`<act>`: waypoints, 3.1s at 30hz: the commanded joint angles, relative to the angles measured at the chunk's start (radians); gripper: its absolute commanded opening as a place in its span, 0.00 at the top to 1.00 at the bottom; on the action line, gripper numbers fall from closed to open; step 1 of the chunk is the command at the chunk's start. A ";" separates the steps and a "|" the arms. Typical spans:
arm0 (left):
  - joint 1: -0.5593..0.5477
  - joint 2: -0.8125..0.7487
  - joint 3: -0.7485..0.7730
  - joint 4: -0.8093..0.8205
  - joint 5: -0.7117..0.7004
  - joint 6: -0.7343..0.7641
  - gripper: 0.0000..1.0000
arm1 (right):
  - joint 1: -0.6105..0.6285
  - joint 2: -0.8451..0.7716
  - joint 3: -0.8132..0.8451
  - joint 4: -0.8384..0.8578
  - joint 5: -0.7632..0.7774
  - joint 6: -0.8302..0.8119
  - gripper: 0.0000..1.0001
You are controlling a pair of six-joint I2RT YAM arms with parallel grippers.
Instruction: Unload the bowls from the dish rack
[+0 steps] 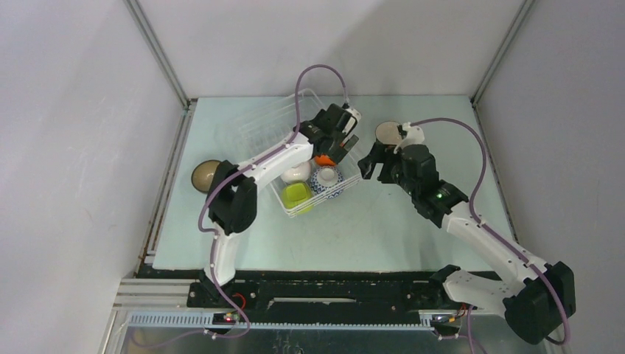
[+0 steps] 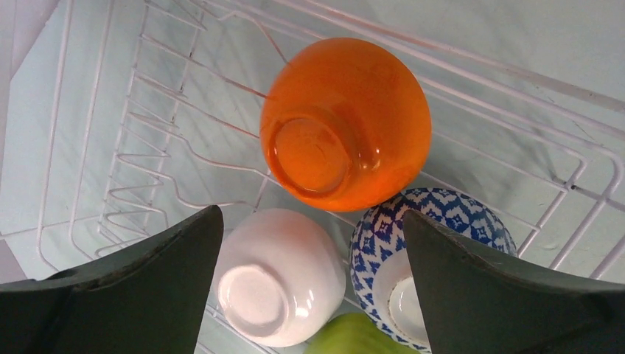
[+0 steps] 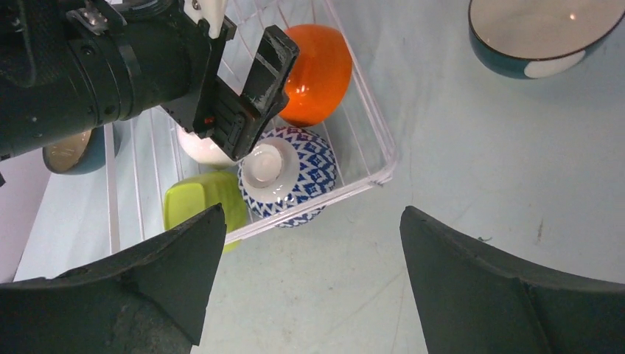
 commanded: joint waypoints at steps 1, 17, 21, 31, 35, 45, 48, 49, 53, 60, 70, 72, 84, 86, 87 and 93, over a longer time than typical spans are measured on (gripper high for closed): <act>-0.030 0.019 0.062 0.015 -0.044 0.055 0.00 | -0.009 -0.077 -0.037 0.084 0.042 0.032 0.04; -0.106 0.103 0.084 0.094 -0.255 0.036 0.00 | -0.011 -0.325 -0.196 0.213 0.152 0.039 0.03; -0.107 0.135 0.102 0.094 -0.272 0.042 0.00 | -0.010 -0.334 -0.195 0.210 0.152 0.034 0.03; -0.107 0.192 0.146 0.111 -0.253 0.031 0.00 | -0.011 -0.324 -0.196 0.220 0.138 0.029 0.02; -0.107 0.217 0.166 0.108 -0.252 0.029 0.00 | -0.011 -0.326 -0.195 0.220 0.139 0.028 0.02; -0.107 0.295 0.215 0.117 -0.380 0.022 0.00 | -0.013 -0.329 -0.195 0.219 0.137 0.023 0.02; -0.108 0.307 0.213 0.122 -0.392 0.016 0.00 | -0.013 -0.330 -0.195 0.218 0.135 0.022 0.02; -0.107 0.310 0.213 0.123 -0.392 0.014 0.00 | -0.013 -0.330 -0.195 0.219 0.135 0.023 0.02; -0.105 0.314 0.209 0.124 -0.381 0.004 0.00 | -0.014 -0.330 -0.195 0.219 0.132 0.023 0.02; -0.083 0.246 0.129 0.182 -0.387 0.005 0.00 | -0.014 -0.327 -0.195 0.215 0.128 0.023 0.02; -0.068 0.132 0.006 0.298 -0.499 0.016 0.00 | -0.014 -0.302 -0.195 0.229 0.102 0.023 0.04; -0.062 0.085 -0.045 0.342 -0.482 0.012 0.00 | -0.016 -0.300 -0.196 0.231 0.097 0.022 0.05; -0.040 0.039 -0.092 0.370 -0.511 0.033 0.00 | -0.015 -0.301 -0.195 0.237 0.081 0.027 0.06; -0.040 0.033 -0.100 0.361 -0.471 0.039 0.00 | -0.016 -0.303 -0.196 0.237 0.080 0.026 0.06; -0.042 0.025 -0.111 0.362 -0.439 0.049 0.00 | -0.016 -0.305 -0.196 0.237 0.080 0.026 0.06; -0.049 -0.017 -0.142 0.319 -0.264 0.131 0.00 | -0.016 -0.302 -0.194 0.244 0.077 0.026 0.06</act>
